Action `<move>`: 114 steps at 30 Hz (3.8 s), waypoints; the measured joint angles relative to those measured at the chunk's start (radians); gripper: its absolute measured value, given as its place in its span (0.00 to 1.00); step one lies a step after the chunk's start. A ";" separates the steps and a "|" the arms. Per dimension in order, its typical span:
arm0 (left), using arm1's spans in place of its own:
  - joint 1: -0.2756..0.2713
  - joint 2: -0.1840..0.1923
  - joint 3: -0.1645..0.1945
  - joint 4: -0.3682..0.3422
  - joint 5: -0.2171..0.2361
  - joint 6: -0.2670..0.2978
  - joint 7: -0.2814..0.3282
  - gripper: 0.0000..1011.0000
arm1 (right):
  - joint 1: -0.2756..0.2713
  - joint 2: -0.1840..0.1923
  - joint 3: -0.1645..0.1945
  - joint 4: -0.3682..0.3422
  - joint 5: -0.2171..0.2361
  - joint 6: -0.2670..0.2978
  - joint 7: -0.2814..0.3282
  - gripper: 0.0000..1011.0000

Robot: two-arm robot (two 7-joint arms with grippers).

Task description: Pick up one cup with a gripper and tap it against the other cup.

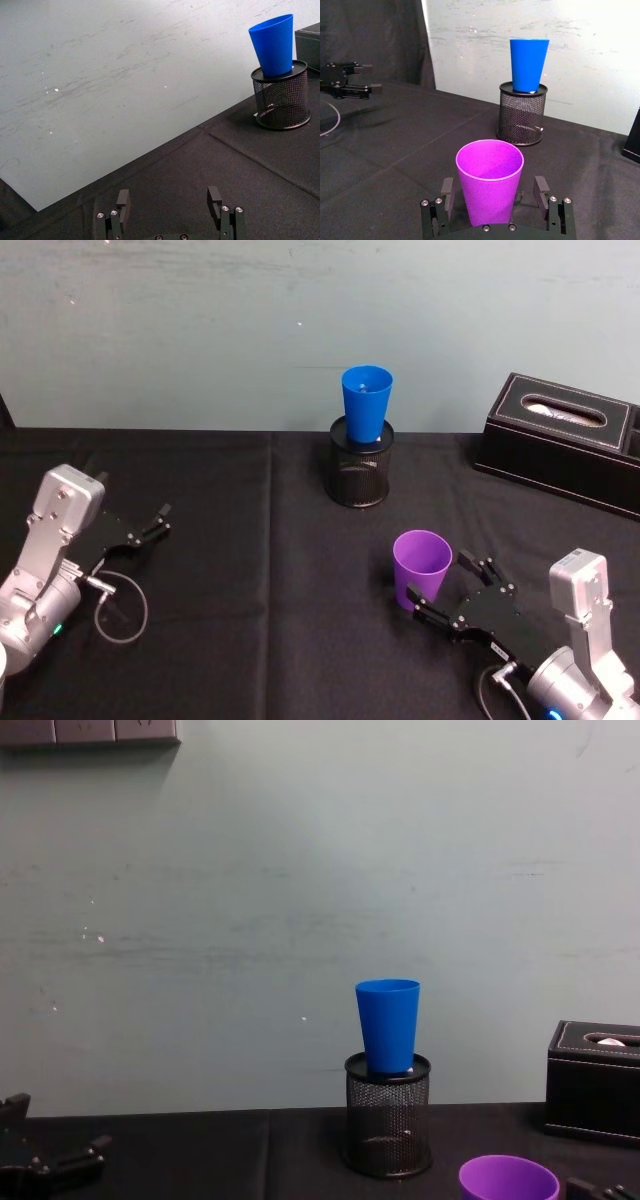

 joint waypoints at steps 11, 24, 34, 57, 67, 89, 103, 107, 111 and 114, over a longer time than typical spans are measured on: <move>0.000 0.000 0.000 0.000 0.000 0.000 0.000 1.00 | 0.022 -0.028 0.011 0.033 -0.011 -0.005 0.028 0.99; 0.000 0.000 0.000 0.000 0.000 0.000 0.000 1.00 | 0.069 -0.055 0.007 0.085 -0.026 -0.008 0.046 0.99; 0.000 0.000 0.000 0.000 0.000 0.000 0.000 1.00 | 0.093 -0.068 -0.001 0.116 -0.039 -0.015 0.052 0.99; 0.000 0.000 0.000 0.000 0.000 0.000 0.000 1.00 | 0.105 -0.073 -0.004 0.130 -0.047 -0.023 0.055 0.99; 0.000 0.000 0.000 0.000 0.000 0.000 0.000 1.00 | 0.104 -0.072 -0.004 0.129 -0.047 -0.023 0.054 0.84; 0.000 0.000 0.000 0.000 0.000 0.000 0.000 1.00 | 0.104 -0.072 -0.004 0.128 -0.046 -0.022 0.054 0.73; 0.000 0.000 0.000 0.000 0.000 0.000 0.000 1.00 | 0.104 -0.072 -0.004 0.128 -0.046 -0.022 0.054 0.73; 0.000 0.000 0.000 0.000 0.000 0.000 0.000 1.00 | 0.104 -0.072 -0.004 0.128 -0.046 -0.022 0.054 0.73; 0.000 0.000 0.000 0.000 0.000 0.000 0.000 1.00 | 0.104 -0.072 -0.004 0.129 -0.046 -0.022 0.054 0.73; 0.000 0.000 0.000 0.000 0.000 0.000 0.000 1.00 | 0.104 -0.072 -0.004 0.128 -0.046 -0.023 0.054 0.73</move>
